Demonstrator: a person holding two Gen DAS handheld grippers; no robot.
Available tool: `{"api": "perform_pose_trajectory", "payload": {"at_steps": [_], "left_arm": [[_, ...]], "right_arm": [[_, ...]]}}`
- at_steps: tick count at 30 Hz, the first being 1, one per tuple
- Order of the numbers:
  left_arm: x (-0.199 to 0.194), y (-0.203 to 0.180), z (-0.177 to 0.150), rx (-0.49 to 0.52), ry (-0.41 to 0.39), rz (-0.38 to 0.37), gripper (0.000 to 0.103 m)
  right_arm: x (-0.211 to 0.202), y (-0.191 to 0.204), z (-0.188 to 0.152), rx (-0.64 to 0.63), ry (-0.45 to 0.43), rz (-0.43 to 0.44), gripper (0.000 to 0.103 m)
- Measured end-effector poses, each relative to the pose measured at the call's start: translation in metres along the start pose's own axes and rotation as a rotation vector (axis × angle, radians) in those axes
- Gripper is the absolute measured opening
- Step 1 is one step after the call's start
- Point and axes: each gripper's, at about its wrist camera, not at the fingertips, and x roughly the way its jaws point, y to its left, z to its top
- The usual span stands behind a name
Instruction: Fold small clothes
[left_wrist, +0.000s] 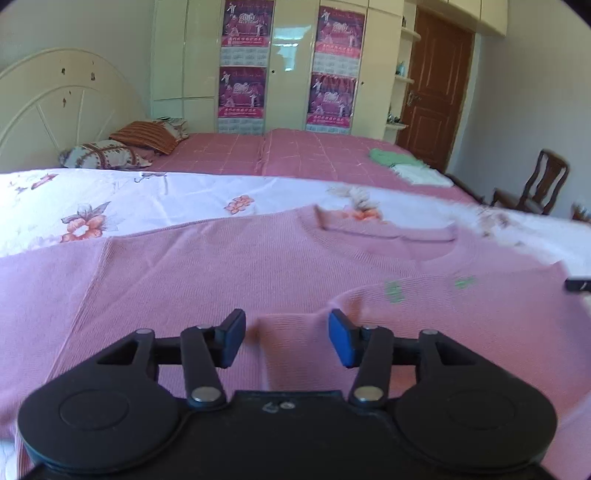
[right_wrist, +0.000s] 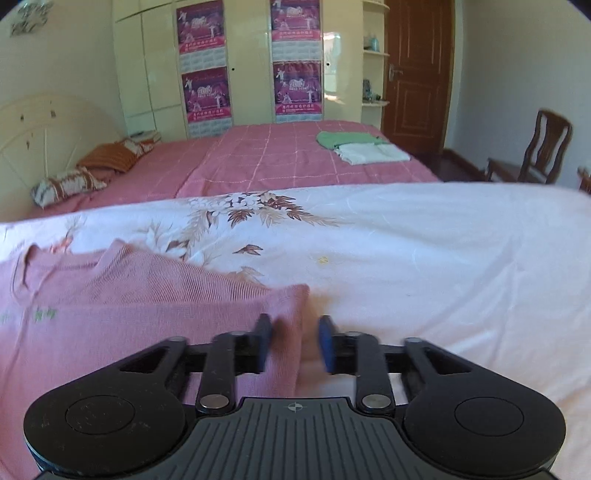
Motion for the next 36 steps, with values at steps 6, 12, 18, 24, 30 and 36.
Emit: {"api": "perform_pose_trajectory", "payload": {"at_steps": [6, 12, 18, 24, 30, 36], "left_arm": [[-0.034, -0.016, -0.02, 0.048, -0.011, -0.044, 0.057], [-0.024, -0.018, -0.027, 0.047, 0.074, 0.005, 0.063], [-0.076, 0.064, -0.043, -0.205, -0.004, 0.069, 0.062], [-0.133, 0.2, -0.066, -0.427, -0.04, 0.279, 0.058], [-0.18, 0.33, -0.084, -0.739, -0.129, 0.367, 0.056], [-0.176, 0.409, -0.083, -0.934, -0.192, 0.293, 0.056]], "right_arm": [[-0.043, 0.014, -0.028, -0.099, 0.003, 0.046, 0.03], [-0.055, 0.03, -0.063, -0.164, 0.057, 0.01, 0.031], [-0.094, 0.029, -0.065, -0.009, -0.016, 0.044, 0.031], [-0.105, 0.065, -0.067, -0.009, -0.01, 0.089, 0.031], [-0.092, 0.117, -0.063, 0.022, 0.004, 0.131, 0.031], [-0.08, 0.159, -0.053, 0.103, 0.021, 0.156, 0.031]]}}
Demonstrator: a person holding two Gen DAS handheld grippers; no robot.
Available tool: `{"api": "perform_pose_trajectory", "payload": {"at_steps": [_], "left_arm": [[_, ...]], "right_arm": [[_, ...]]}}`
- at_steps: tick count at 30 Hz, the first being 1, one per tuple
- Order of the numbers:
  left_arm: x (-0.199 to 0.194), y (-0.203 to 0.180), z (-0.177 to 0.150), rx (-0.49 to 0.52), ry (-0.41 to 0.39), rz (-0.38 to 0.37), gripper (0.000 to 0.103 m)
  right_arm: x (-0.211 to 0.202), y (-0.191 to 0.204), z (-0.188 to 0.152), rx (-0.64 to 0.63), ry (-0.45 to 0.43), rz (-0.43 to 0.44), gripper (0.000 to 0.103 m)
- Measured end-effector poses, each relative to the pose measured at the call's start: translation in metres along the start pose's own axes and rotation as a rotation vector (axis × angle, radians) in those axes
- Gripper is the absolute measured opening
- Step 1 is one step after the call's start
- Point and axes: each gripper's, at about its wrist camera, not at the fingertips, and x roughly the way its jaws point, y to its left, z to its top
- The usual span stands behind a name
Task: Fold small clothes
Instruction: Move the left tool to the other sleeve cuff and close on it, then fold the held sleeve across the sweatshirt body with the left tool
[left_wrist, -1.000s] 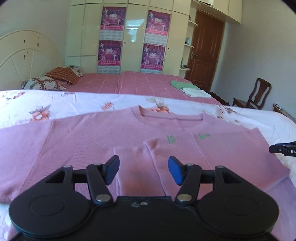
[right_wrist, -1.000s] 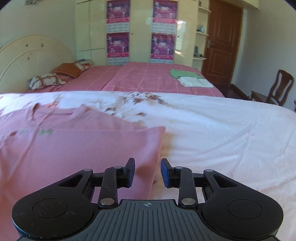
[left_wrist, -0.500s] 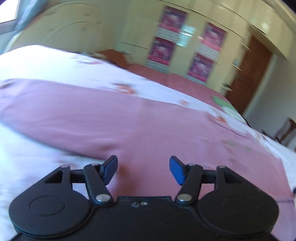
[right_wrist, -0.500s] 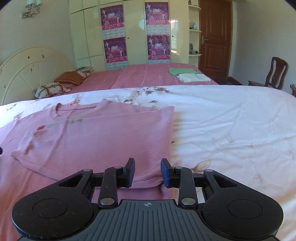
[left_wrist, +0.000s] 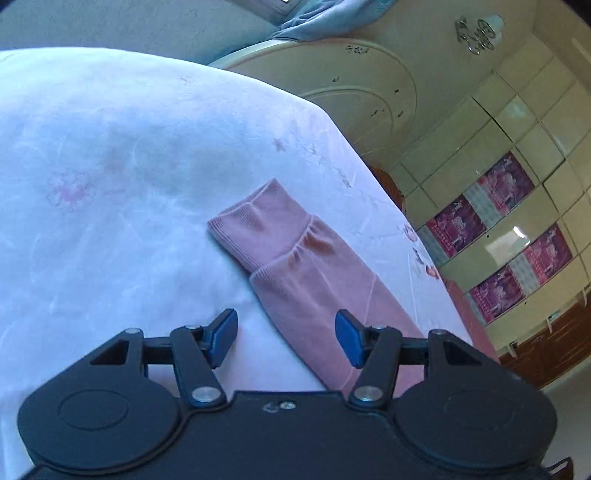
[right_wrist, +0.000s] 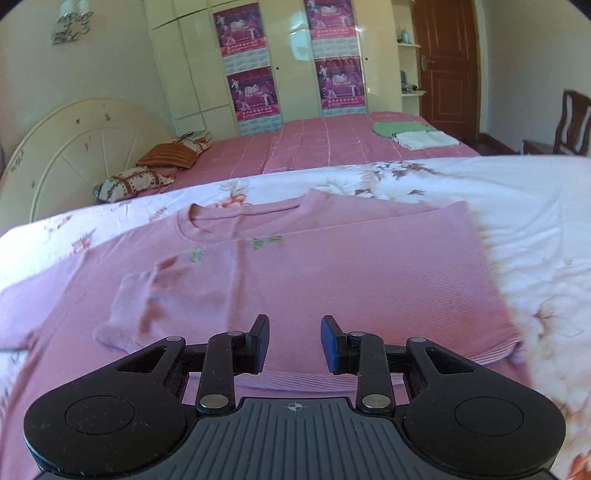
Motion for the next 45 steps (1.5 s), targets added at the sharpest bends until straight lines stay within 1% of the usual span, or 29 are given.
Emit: {"api": "perform_pose_trajectory", "payload": {"at_steps": [2, 5, 6, 8, 11, 12, 13, 14, 15, 16, 17, 18, 21, 24, 26, 28, 32, 36, 39, 45], "left_arm": [[0.015, 0.01, 0.009, -0.034, -0.009, -0.043, 0.056], [0.031, 0.016, 0.019, -0.035, -0.02, -0.113, 0.056], [0.034, 0.018, 0.022, -0.05, -0.024, -0.13, 0.056], [0.038, 0.02, 0.023, -0.067, -0.031, -0.158, 0.056], [0.044, 0.017, 0.023, -0.033, -0.041, -0.17, 0.054], [0.044, 0.018, 0.023, -0.023, -0.044, -0.167, 0.05], [0.044, 0.016, 0.023, -0.013, -0.043, -0.155, 0.038], [0.048, 0.016, 0.024, -0.003, -0.024, -0.132, 0.026], [0.054, 0.016, 0.025, -0.005, 0.016, -0.118, 0.01], [0.055, 0.016, 0.026, -0.014, 0.018, -0.125, 0.01], [0.054, 0.014, 0.027, -0.006, 0.018, -0.112, 0.01], [0.051, 0.008, 0.026, 0.018, 0.004, -0.102, 0.01], [0.037, -0.016, 0.015, 0.111, -0.034, -0.121, 0.01], [0.027, -0.053, -0.003, 0.245, -0.047, -0.139, 0.01], [0.021, -0.08, -0.021, 0.337, -0.047, -0.166, 0.01], [0.016, -0.105, -0.039, 0.393, -0.03, -0.195, 0.01], [0.009, -0.154, -0.087, 0.506, 0.021, -0.273, 0.01], [0.005, -0.2, -0.136, 0.573, 0.065, -0.347, 0.01], [0.005, -0.228, -0.173, 0.588, 0.118, -0.399, 0.01], [0.007, -0.269, -0.239, 0.677, 0.185, -0.464, 0.01]], "right_arm": [[0.003, 0.009, 0.005, 0.044, -0.001, 0.005, 0.031], [0.004, 0.022, 0.013, 0.078, -0.01, 0.003, 0.031], [0.004, 0.025, 0.015, 0.081, -0.013, -0.002, 0.031], [0.002, 0.029, 0.02, 0.093, -0.021, -0.008, 0.031], [-0.001, 0.03, 0.023, 0.107, -0.027, -0.023, 0.031], [-0.003, 0.031, 0.023, 0.105, -0.027, -0.028, 0.031], [-0.003, 0.03, 0.023, 0.102, -0.026, -0.032, 0.031], [-0.004, 0.03, 0.022, 0.097, -0.024, -0.036, 0.031], [-0.004, 0.028, 0.021, 0.094, -0.02, -0.039, 0.031], [-0.004, 0.026, 0.021, 0.094, -0.017, -0.043, 0.031], [-0.004, 0.024, 0.021, 0.096, -0.017, -0.046, 0.031], [-0.004, 0.021, 0.02, 0.102, -0.016, -0.046, 0.031], [-0.003, 0.013, 0.02, 0.114, -0.016, -0.045, 0.031], [-0.002, 0.007, 0.019, 0.113, -0.017, -0.039, 0.031], [-0.003, 0.005, 0.018, 0.106, -0.019, -0.035, 0.031], [-0.005, 0.002, 0.017, 0.1, -0.023, -0.031, 0.031], [-0.01, -0.005, 0.015, 0.094, -0.027, -0.025, 0.031], [-0.015, -0.015, 0.014, 0.095, -0.026, -0.021, 0.031], [-0.02, -0.025, 0.013, 0.101, -0.027, -0.018, 0.031], [-0.024, -0.039, 0.007, 0.106, -0.016, -0.006, 0.031]]}}
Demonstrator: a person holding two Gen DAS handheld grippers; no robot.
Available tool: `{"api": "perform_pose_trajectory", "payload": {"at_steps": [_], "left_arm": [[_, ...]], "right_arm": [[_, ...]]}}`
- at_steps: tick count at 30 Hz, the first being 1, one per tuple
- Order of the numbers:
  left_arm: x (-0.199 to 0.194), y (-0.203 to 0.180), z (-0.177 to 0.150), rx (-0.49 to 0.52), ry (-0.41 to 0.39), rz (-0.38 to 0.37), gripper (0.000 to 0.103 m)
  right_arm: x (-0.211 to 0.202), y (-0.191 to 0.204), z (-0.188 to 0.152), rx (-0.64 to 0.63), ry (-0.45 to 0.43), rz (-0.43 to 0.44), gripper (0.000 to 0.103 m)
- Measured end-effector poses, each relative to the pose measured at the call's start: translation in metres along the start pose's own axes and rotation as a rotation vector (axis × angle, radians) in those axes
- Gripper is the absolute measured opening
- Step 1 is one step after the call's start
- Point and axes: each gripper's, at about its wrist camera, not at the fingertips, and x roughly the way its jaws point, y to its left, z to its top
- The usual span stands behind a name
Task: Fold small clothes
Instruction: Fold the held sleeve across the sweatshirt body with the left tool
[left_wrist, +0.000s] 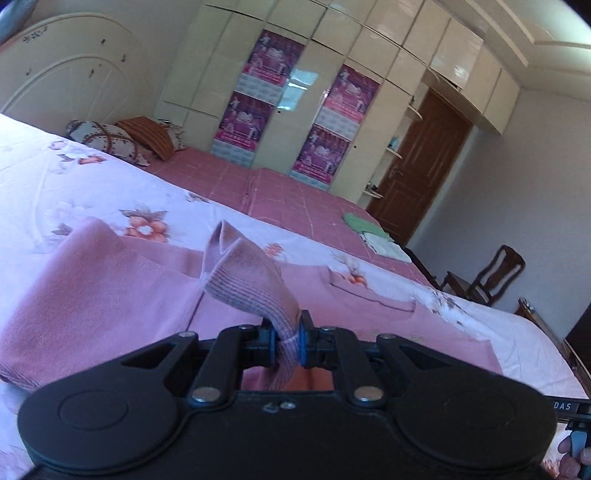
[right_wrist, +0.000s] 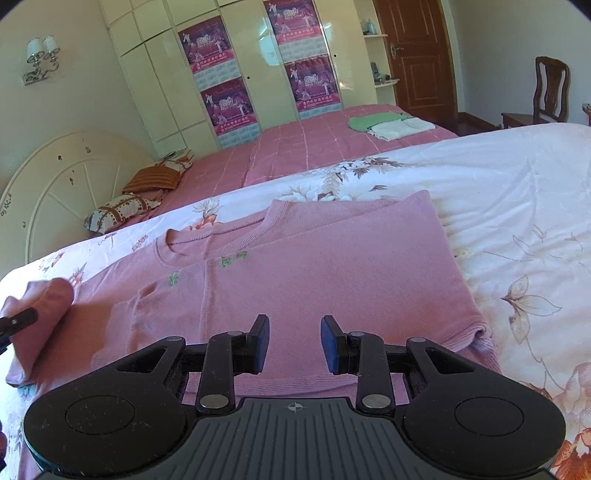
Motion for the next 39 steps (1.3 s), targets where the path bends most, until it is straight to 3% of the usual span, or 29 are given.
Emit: {"api": "perform_pose_trajectory", "payload": {"at_steps": [7, 12, 14, 16, 18, 20, 22, 27, 28, 29, 30, 32, 33, 34, 36, 38, 39], "left_arm": [[0.03, -0.058, -0.024, 0.121, 0.049, -0.051, 0.01], [0.059, -0.092, -0.048, 0.208, 0.143, -0.066, 0.013], [0.069, -0.102, -0.06, 0.23, 0.18, -0.082, 0.025], [0.072, -0.107, -0.071, 0.244, 0.192, -0.125, 0.062], [0.065, -0.109, -0.076, 0.258, 0.179, -0.164, 0.073], [0.049, -0.103, -0.073, 0.245, 0.144, -0.175, 0.073], [0.026, -0.085, -0.069, 0.224, 0.1, -0.148, 0.073], [-0.043, -0.019, -0.058, 0.19, -0.01, 0.071, 0.068], [-0.053, -0.006, -0.059, 0.192, -0.02, 0.1, 0.061], [-0.063, 0.009, -0.058, 0.193, -0.02, 0.136, 0.057], [-0.067, 0.02, -0.057, 0.187, -0.003, 0.161, 0.056], [-0.07, 0.038, -0.058, 0.179, 0.026, 0.222, 0.056], [-0.07, 0.046, -0.056, 0.177, 0.035, 0.248, 0.056], [-0.067, 0.051, -0.055, 0.172, 0.047, 0.264, 0.056], [-0.06, 0.06, -0.052, 0.156, 0.065, 0.269, 0.057], [-0.051, 0.064, -0.049, 0.154, 0.065, 0.263, 0.057], [-0.05, 0.065, -0.047, 0.162, 0.055, 0.254, 0.057]], "right_arm": [[-0.007, -0.019, -0.004, 0.028, 0.008, 0.013, 0.031], [-0.01, -0.026, -0.004, 0.035, 0.023, 0.029, 0.031], [-0.01, -0.027, -0.002, 0.052, 0.036, 0.052, 0.031], [-0.008, -0.027, 0.001, 0.073, 0.062, 0.086, 0.031], [-0.003, -0.022, 0.004, 0.092, 0.102, 0.138, 0.031], [0.001, -0.014, 0.006, 0.091, 0.114, 0.165, 0.031], [0.004, -0.006, 0.007, 0.087, 0.119, 0.194, 0.031], [0.026, 0.008, 0.003, 0.174, 0.171, 0.283, 0.034], [0.031, 0.011, 0.0, 0.191, 0.181, 0.296, 0.054], [0.035, 0.015, -0.001, 0.202, 0.18, 0.306, 0.066], [0.038, 0.019, -0.003, 0.2, 0.172, 0.311, 0.072], [0.044, 0.029, -0.006, 0.182, 0.165, 0.314, 0.071], [0.046, 0.032, -0.008, 0.178, 0.161, 0.319, 0.067], [0.049, 0.036, -0.009, 0.173, 0.158, 0.319, 0.054], [0.056, 0.042, -0.009, 0.162, 0.164, 0.303, 0.048], [0.059, 0.045, -0.007, 0.138, 0.146, 0.275, 0.032], [0.061, 0.046, -0.005, 0.126, 0.156, 0.267, 0.005]]}}
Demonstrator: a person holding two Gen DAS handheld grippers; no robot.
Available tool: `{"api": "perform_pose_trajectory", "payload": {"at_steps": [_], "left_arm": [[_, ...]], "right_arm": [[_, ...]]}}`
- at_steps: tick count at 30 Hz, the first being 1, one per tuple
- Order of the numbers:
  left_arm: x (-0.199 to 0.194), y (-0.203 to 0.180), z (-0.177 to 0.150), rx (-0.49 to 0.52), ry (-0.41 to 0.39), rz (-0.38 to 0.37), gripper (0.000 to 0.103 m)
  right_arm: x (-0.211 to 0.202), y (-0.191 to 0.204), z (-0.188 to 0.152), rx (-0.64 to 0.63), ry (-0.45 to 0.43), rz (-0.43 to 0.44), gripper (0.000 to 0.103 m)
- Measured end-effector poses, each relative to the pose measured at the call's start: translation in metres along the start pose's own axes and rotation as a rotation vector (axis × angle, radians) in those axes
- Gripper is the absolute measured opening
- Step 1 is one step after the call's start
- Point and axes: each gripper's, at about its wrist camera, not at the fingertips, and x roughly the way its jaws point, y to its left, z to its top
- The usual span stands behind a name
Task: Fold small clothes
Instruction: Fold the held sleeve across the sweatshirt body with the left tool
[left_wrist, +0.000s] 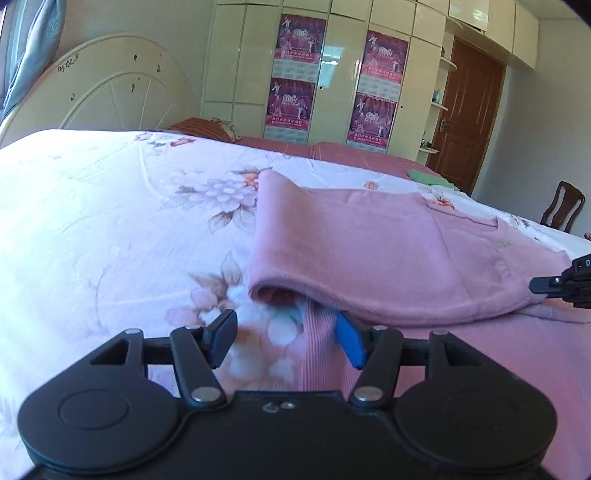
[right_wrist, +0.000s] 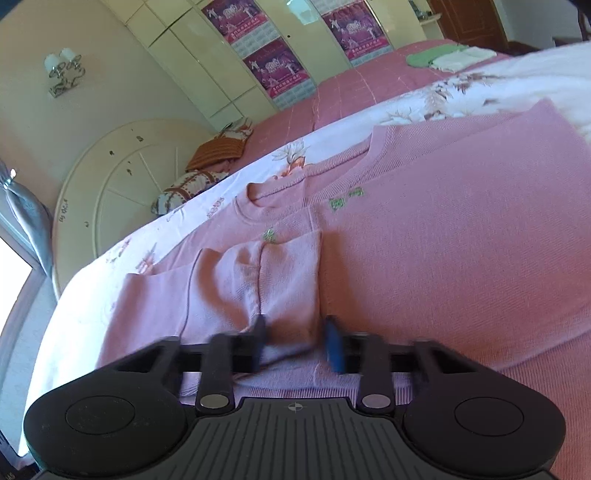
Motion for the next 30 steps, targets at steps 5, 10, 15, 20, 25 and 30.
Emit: {"api": "perform_pose_trajectory", "payload": {"at_steps": [5, 10, 15, 20, 25, 30], "left_arm": [[0.01, -0.006, 0.009, 0.072, -0.011, -0.029, 0.049], [0.012, -0.011, 0.007, 0.115, -0.014, -0.047, 0.04], [0.016, -0.014, 0.011, 0.117, -0.015, -0.047, 0.031], [0.029, -0.01, 0.014, 0.096, 0.057, -0.057, 0.021], [0.024, -0.001, 0.012, 0.093, 0.07, -0.063, 0.031], [-0.005, 0.027, 0.019, 0.035, -0.032, -0.062, 0.05]], "right_arm": [[-0.029, 0.011, 0.014, -0.101, -0.141, -0.059, 0.004], [-0.053, -0.007, 0.018, -0.134, -0.197, -0.15, 0.004], [-0.047, -0.012, 0.006, -0.148, -0.164, -0.171, 0.004], [-0.043, -0.019, 0.0, -0.136, -0.152, -0.191, 0.004], [-0.039, -0.029, -0.005, -0.118, -0.124, -0.205, 0.004], [-0.048, -0.03, -0.005, -0.143, -0.108, -0.174, 0.005]]}}
